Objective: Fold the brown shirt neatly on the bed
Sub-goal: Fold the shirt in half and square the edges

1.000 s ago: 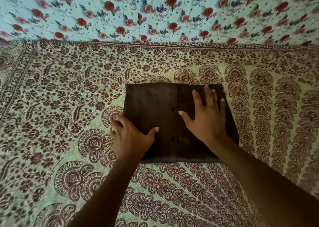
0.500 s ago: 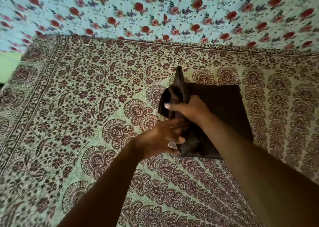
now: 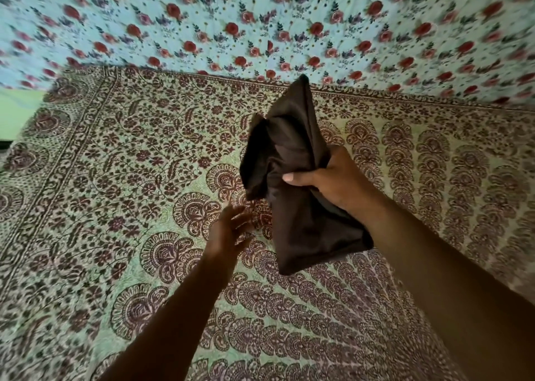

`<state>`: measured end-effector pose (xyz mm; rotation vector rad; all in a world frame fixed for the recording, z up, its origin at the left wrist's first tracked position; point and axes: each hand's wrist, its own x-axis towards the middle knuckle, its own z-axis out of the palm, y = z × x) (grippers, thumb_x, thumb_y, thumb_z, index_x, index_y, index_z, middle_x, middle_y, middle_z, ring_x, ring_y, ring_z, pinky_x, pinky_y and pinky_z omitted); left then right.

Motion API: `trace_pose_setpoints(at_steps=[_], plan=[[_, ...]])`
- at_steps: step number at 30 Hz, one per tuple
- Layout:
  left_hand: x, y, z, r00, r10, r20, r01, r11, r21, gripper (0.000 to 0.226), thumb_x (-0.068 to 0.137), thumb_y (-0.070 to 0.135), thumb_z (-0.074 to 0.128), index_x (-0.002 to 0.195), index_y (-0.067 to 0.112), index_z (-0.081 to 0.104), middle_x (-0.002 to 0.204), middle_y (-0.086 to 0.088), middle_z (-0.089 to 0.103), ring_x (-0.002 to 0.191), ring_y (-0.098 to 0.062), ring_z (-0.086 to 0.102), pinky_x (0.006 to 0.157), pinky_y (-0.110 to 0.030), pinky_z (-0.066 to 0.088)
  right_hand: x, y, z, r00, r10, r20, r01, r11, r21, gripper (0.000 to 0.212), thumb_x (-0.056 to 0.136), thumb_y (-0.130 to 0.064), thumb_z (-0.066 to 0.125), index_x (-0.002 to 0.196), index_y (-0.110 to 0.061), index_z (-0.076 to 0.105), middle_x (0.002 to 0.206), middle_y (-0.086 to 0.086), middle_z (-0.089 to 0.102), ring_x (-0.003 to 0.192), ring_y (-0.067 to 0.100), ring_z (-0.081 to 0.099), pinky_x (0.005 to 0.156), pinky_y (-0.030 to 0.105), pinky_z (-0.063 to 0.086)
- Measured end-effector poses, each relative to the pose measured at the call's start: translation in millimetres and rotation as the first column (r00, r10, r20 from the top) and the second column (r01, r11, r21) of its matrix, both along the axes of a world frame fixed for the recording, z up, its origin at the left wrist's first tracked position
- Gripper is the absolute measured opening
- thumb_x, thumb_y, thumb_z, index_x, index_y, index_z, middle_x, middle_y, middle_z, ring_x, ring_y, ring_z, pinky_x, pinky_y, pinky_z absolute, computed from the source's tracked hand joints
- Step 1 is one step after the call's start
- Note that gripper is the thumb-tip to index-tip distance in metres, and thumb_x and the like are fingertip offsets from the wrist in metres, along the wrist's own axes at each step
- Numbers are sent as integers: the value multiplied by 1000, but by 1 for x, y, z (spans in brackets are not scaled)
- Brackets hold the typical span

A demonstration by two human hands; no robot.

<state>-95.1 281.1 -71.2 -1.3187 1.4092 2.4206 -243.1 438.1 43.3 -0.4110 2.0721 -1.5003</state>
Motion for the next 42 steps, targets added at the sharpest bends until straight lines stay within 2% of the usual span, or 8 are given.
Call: trace_pose_setpoints(at_steps=[4,8,12,17,20,25,30,42], plan=[[33,-30,12,968,250,-40,-230,935,270,74,91,78,44,127,17,66,125,-18,71,114,-37,69,97,-55,51,41,-2,47,995,85,55,-71,972,-223,38,74,0,88,109,-12,80,109,6,80,103,26,77,96,44,59],[84,-64,35,909,273,-315,-101,878,468,74,91,70,55,140,15,63,145,-16,60,133,-42,57,104,-60,48,81,2,72,981,122,148,-65,937,-344,42,75,2,85,115,-6,76,116,12,77,107,31,75,90,41,62],[138,-72,58,906,128,-404,20,940,342,62,83,32,71,139,6,63,141,-20,63,127,-39,63,96,-51,57,124,13,83,968,119,220,-23,918,-396,41,75,5,81,114,-5,75,115,14,77,104,32,76,81,34,63],[208,-73,77,941,82,-329,-33,988,152,59,87,16,50,145,5,53,137,-20,65,123,-33,66,99,-44,57,178,33,79,962,129,242,-25,921,-388,36,79,6,79,105,-18,82,114,10,78,103,28,76,80,31,63],[248,-74,92,944,26,-330,-12,999,43,54,86,14,53,139,6,56,123,-13,74,110,-26,73,87,-36,63,215,45,70,949,123,290,-7,929,-371,37,81,4,79,104,-24,83,115,6,78,103,26,76,79,29,63],[327,-94,101,971,-30,-235,42,998,46,46,82,9,54,125,7,72,123,-15,74,111,-33,72,94,-43,57,286,52,53,935,29,353,105,929,-355,36,70,1,81,102,-14,80,106,11,80,94,28,78,72,30,63],[393,-106,106,974,-175,-145,152,976,-156,40,80,-1,64,118,8,73,112,-15,77,94,-28,78,68,-30,62,363,52,35,916,-29,401,157,944,-289,49,71,-6,83,118,-7,73,115,11,78,103,30,76,83,37,65],[534,-188,109,981,-193,29,172,784,-596,29,98,14,66,127,8,67,114,-7,77,106,-28,74,91,-43,60,514,-31,-26,880,-76,470,196,957,-213,74,45,-41,105,113,-29,79,121,2,77,108,27,75,81,37,65]])
